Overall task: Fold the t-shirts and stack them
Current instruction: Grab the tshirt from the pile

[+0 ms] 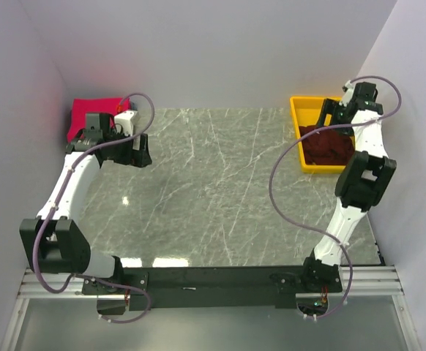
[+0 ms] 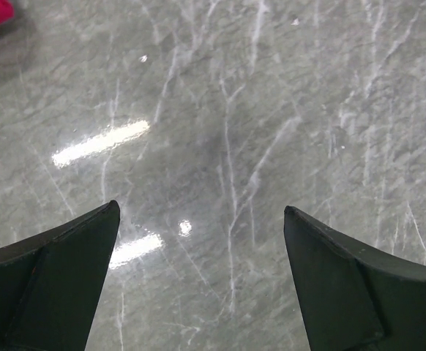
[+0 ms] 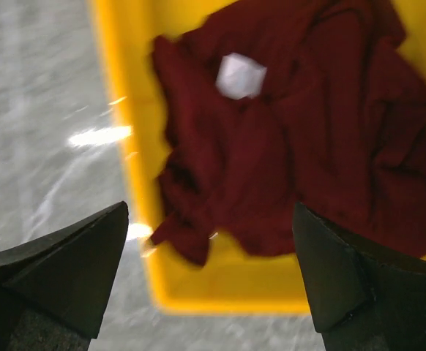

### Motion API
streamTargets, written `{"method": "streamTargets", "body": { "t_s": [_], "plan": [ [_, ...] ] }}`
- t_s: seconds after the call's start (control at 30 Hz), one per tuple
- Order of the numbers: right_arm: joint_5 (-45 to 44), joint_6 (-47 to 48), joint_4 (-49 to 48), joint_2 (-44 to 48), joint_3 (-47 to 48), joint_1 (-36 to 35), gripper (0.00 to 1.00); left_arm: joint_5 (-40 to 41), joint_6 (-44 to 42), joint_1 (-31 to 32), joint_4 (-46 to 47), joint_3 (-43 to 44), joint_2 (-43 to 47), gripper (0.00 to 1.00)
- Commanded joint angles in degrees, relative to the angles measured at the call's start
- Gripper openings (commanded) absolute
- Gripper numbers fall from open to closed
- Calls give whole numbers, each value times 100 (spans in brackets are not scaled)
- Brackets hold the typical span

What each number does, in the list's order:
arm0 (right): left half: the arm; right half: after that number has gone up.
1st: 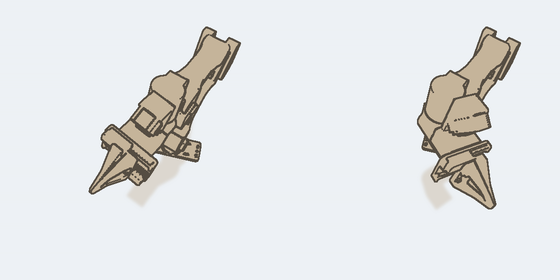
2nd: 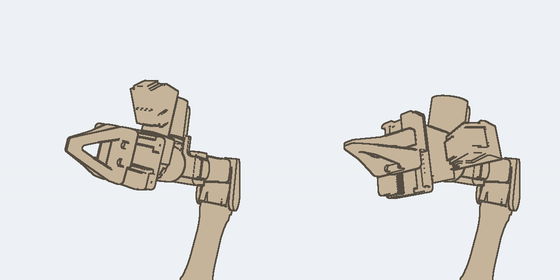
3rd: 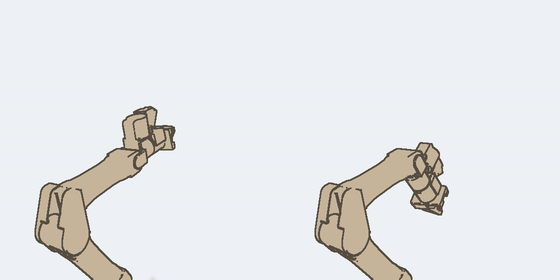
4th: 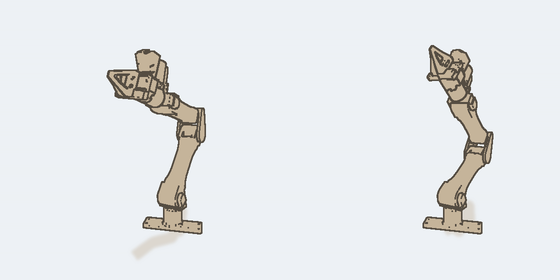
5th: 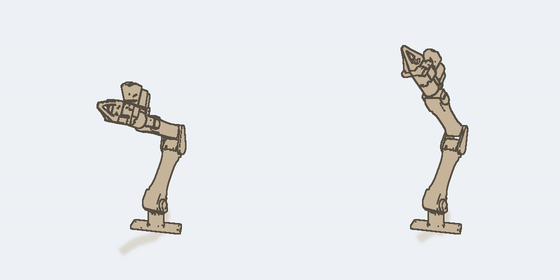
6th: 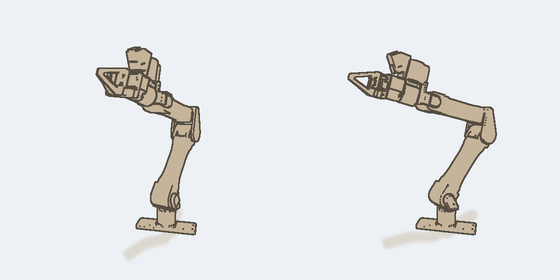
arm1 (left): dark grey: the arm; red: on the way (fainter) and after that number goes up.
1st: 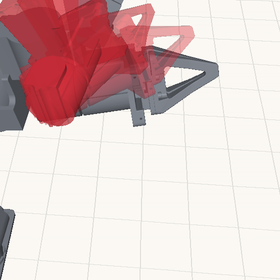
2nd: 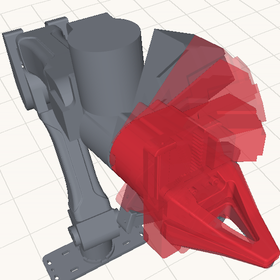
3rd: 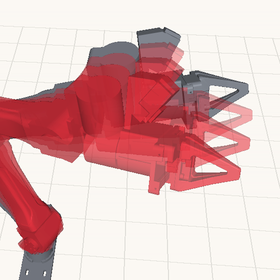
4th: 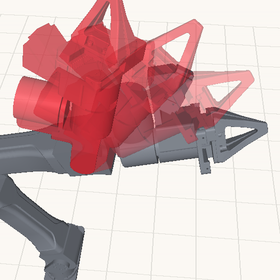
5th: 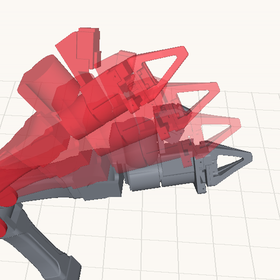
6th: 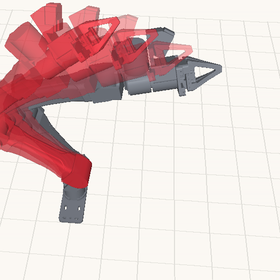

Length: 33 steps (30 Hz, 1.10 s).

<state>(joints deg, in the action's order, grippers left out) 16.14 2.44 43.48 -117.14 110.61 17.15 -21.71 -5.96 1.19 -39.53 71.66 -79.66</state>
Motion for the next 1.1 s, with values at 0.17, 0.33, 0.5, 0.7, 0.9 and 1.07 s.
{"method": "streamTargets", "body": {
  "t_s": [0.17,0.33,0.5,0.7,0.9,1.07],
  "plan": [
    [-630,503,169,-1433,1041,61,99,-184,-178,-304,-389,454,-577,99],
    [-761,793,239,-2233,1191,17,99,-193,-55,-304,-660,603,-876,100],
    [-500,960,529,-2323,1332,8,92,-325,-81,-321,-670,771,-832,99],
    [196,1259,1540,-2042,1570,-10,11,-508,-20,-383,-592,1113,-990,99],
    [1091,1084,1874,-865,1525,-18,0,-992,463,-787,-135,1728,-1043,99],
    [1935,882,1735,401,1288,-316,0,-896,911,-1024,410,1765,-693,99]
  ]
}}
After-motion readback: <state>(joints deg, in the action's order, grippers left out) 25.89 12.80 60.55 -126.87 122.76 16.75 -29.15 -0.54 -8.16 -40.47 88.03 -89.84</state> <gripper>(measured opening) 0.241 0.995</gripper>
